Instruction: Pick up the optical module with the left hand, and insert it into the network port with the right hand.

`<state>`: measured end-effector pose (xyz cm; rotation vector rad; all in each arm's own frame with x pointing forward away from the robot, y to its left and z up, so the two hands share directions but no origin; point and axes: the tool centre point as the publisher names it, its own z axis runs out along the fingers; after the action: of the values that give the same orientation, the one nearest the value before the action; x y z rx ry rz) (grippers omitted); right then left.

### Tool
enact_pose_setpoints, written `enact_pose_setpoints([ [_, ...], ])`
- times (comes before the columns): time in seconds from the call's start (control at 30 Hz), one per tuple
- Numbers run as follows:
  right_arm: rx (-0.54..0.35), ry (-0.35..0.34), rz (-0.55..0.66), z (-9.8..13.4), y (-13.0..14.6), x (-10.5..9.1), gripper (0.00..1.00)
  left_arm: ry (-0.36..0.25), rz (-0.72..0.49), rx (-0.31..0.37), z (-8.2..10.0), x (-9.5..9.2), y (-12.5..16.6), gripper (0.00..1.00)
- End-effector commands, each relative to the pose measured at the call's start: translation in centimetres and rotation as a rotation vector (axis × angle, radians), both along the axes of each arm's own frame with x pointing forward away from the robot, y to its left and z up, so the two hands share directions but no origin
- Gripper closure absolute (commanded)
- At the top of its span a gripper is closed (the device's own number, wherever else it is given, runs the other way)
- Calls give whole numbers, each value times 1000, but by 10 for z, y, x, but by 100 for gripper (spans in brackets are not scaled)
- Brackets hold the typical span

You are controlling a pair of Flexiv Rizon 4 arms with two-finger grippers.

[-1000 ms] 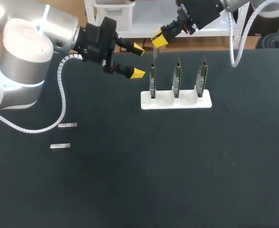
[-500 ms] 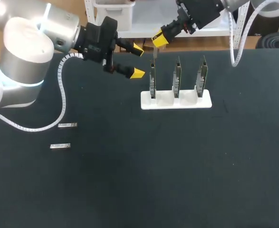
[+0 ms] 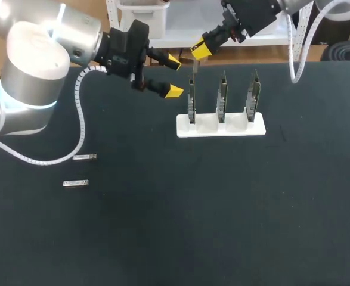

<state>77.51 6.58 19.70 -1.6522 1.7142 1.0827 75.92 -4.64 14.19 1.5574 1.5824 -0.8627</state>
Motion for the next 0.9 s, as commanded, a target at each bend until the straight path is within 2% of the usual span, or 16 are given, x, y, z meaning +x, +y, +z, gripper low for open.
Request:
enact_pose_setpoints([
  [0.03,-2,-2,-1,0,0,-1,100,1,13,2,0,-1,-1,0],
  [0.9,-32,-15,5,-4,-1,-7,100,2,15,-5,3,-1,-6,0],
])
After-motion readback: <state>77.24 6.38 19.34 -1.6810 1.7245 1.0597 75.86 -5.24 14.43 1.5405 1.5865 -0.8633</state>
